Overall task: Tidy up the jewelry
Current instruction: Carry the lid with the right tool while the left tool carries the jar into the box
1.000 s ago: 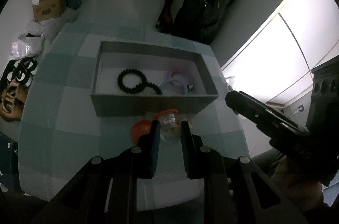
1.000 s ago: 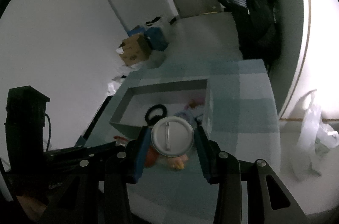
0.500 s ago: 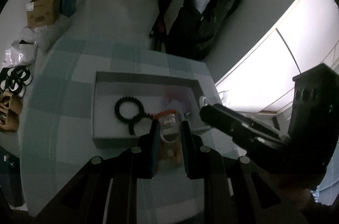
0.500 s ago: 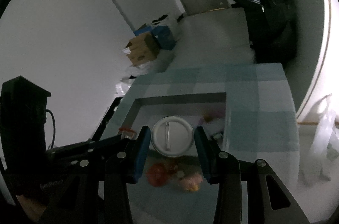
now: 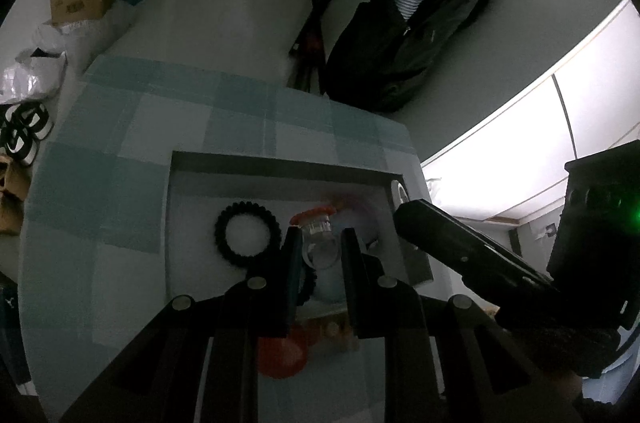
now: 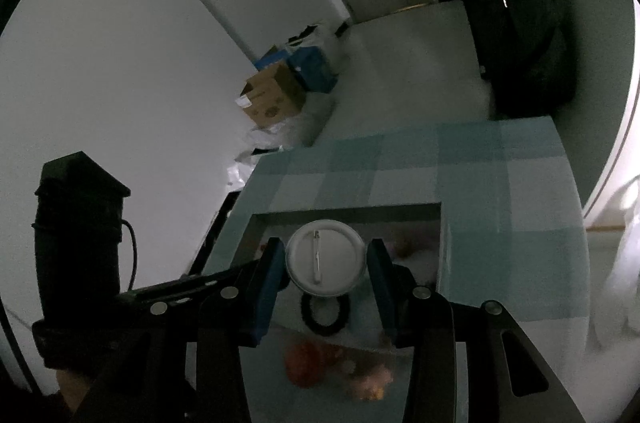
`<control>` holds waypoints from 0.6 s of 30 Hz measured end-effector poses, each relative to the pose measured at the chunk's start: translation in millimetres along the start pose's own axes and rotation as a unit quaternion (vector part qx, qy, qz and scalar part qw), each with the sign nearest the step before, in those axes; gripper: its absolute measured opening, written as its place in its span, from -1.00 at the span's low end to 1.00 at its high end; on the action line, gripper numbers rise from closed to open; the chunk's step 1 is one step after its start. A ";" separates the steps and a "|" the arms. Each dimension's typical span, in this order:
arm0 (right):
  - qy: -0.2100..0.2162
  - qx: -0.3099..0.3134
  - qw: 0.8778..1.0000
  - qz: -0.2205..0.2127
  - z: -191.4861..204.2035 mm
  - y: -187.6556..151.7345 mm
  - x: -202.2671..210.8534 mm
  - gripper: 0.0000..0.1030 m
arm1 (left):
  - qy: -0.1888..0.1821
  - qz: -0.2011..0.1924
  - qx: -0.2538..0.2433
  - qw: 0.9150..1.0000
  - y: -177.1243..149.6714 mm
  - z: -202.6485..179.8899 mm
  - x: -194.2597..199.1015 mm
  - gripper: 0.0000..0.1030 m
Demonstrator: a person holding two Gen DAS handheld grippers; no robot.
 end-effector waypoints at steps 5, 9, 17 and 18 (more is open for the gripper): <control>0.005 -0.018 1.000 0.004 -6.2 6.5 -6.0 -0.19 | -0.002 0.007 -0.002 1.000 3.0 0.1 -5.5 -0.71; 0.003 -0.019 1.000 0.011 -6.4 8.3 -10.9 -0.19 | -0.001 0.011 0.000 1.000 4.3 1.3 -9.4 -0.71; -0.004 -0.018 1.000 0.022 -8.5 7.5 -14.4 -0.19 | 0.002 0.007 0.012 1.000 5.0 3.9 -8.3 -0.71; -0.004 -0.017 1.000 0.023 -8.8 7.4 -14.0 -0.19 | 0.003 0.004 0.013 1.000 4.6 3.9 -8.1 -0.71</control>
Point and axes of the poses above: each gripper's, at about its wrist camera, not at the fingertips, and x roughly against the way its jaws point, z to its left, y to its top, the point moved 2 cm from there along -x, roughly the way its jaws point, and after that the axes turned 2 degrees about y, right-handed, at the moved point
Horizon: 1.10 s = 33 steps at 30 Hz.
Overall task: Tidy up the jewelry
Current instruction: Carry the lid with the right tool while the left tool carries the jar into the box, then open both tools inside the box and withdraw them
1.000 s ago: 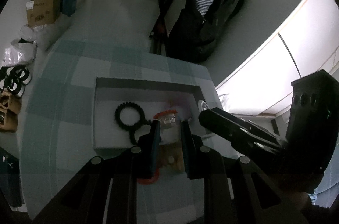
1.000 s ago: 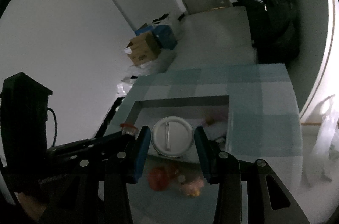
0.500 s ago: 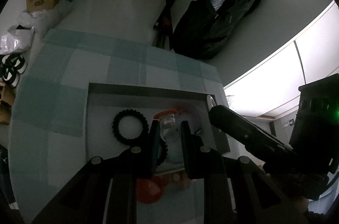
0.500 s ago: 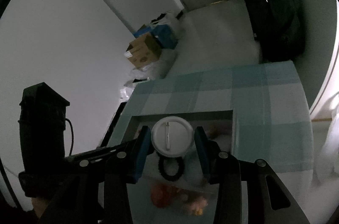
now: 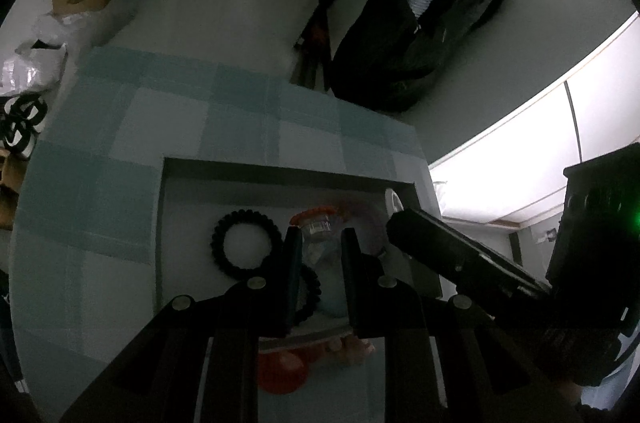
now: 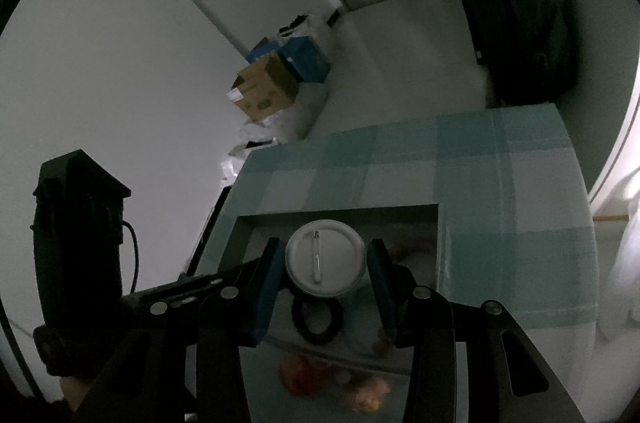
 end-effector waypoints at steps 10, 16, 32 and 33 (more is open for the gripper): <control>0.005 -0.001 1.000 -0.002 -0.2 -1.5 0.4 -0.12 | -0.018 0.013 0.012 1.000 -1.5 1.4 -1.0 -0.55; 0.003 0.003 0.999 -0.038 2.9 -0.5 15.4 0.19 | -0.005 -0.010 0.001 1.000 -4.7 -1.2 12.8 -0.11; -0.017 0.046 0.995 -0.082 14.3 -14.5 49.0 0.35 | 0.078 -0.053 -0.043 0.995 -26.2 -8.3 37.0 0.10; -0.017 0.047 0.995 -0.084 14.9 -16.4 51.0 0.38 | 0.081 -0.058 -0.046 0.994 -28.9 -8.4 39.8 0.12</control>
Point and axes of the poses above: each gripper's, at about its wrist camera, not at the fingertips, and x roughly against the way its jaws point, z to its left, y to its top, the point moved 2 cm from there along -x, roughly the way its jaws point, and after that the axes turned 2 degrees about y, right-handed, at the moved point
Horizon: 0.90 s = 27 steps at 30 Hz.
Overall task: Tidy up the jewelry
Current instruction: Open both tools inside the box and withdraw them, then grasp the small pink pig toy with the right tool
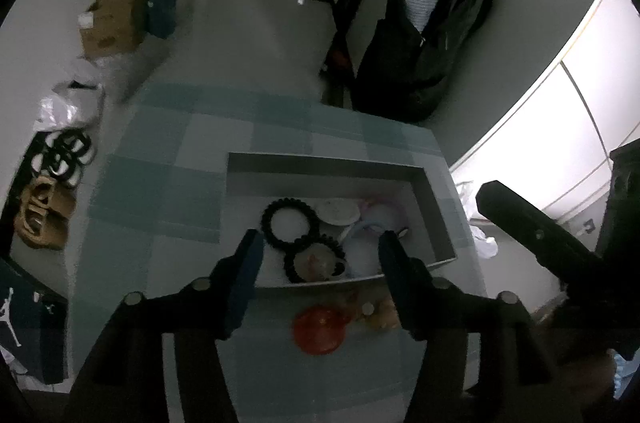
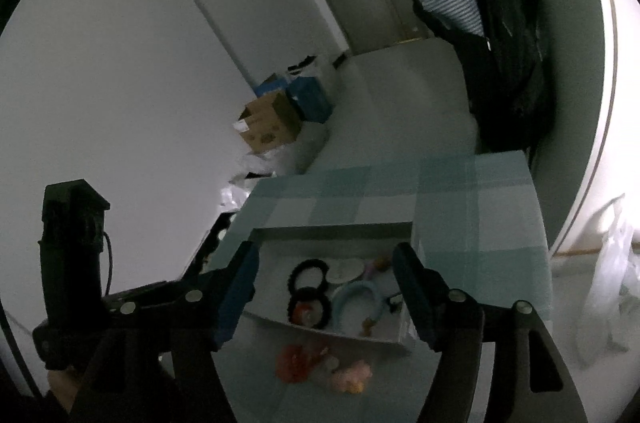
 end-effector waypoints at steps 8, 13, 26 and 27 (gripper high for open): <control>-0.010 0.009 1.000 -0.006 4.6 -13.0 16.3 0.55 | 0.029 -0.024 -0.039 0.999 -16.4 -11.4 13.2 0.18; -0.017 0.014 1.000 -0.001 5.3 -24.3 27.4 0.61 | 0.060 -0.027 -0.062 0.996 -29.0 -11.1 11.5 0.19; -0.061 0.019 0.997 0.043 -7.7 -55.1 25.7 0.65 | 0.049 0.013 0.000 0.999 -52.7 13.5 4.3 0.20; -0.061 0.021 0.996 0.054 -7.8 -59.2 23.1 0.66 | 0.049 0.016 0.005 0.999 -53.7 15.7 4.0 0.20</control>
Point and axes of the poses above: each gripper's, at about its wrist camera, not at the fingertips, and x roughly against the way its jaws point, z to its left, y to its top, the point moved 2 cm from there along -x, roughly the way its jaws point, and after that the axes turned 2 degrees about y, right-handed, at the moved point
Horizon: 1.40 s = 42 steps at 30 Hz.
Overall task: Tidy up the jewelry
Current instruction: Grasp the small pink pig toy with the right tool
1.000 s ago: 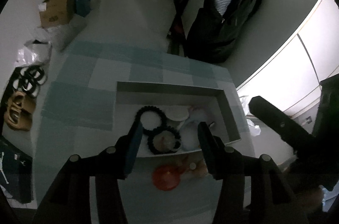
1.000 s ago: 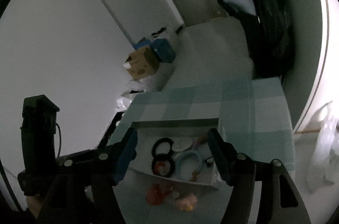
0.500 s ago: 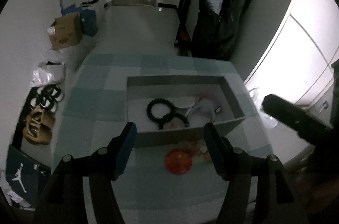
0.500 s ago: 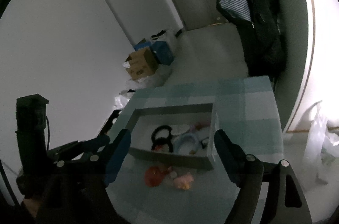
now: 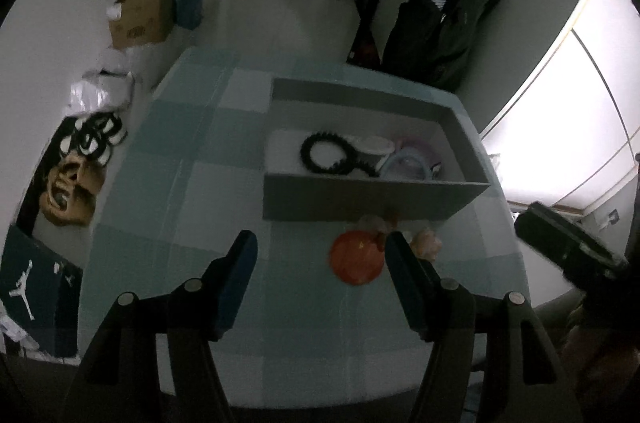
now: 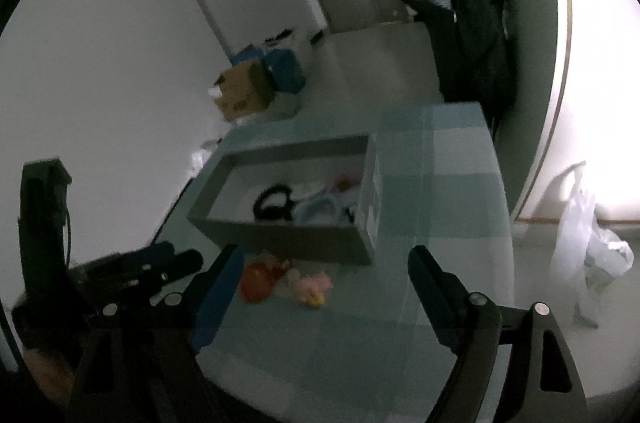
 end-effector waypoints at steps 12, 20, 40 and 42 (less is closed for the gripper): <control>0.018 0.012 0.997 0.073 7.9 -24.2 -35.8 0.65 | 0.012 0.026 0.039 0.999 -2.8 19.3 -8.0 0.20; 0.017 0.009 0.995 0.096 9.6 -25.3 -55.0 0.48 | -0.003 0.038 0.046 0.998 -2.8 25.6 -11.9 0.20; 0.017 0.003 0.992 0.121 9.3 -18.2 -71.9 -0.46 | -0.015 0.071 0.042 0.996 -3.2 26.9 -27.3 0.20; 0.018 0.002 0.993 0.119 7.5 -17.6 -70.3 -0.46 | -0.024 0.078 0.042 0.996 -5.0 25.6 -29.9 0.20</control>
Point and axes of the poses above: each gripper's, at about its wrist camera, not at the fingertips, and x roughly against the way its jaws point, z to its left, y to its top, the point moved 2 cm from there along -x, roughly the way its jaws point, and after that the axes turned 2 degrees about y, right-handed, at the moved point
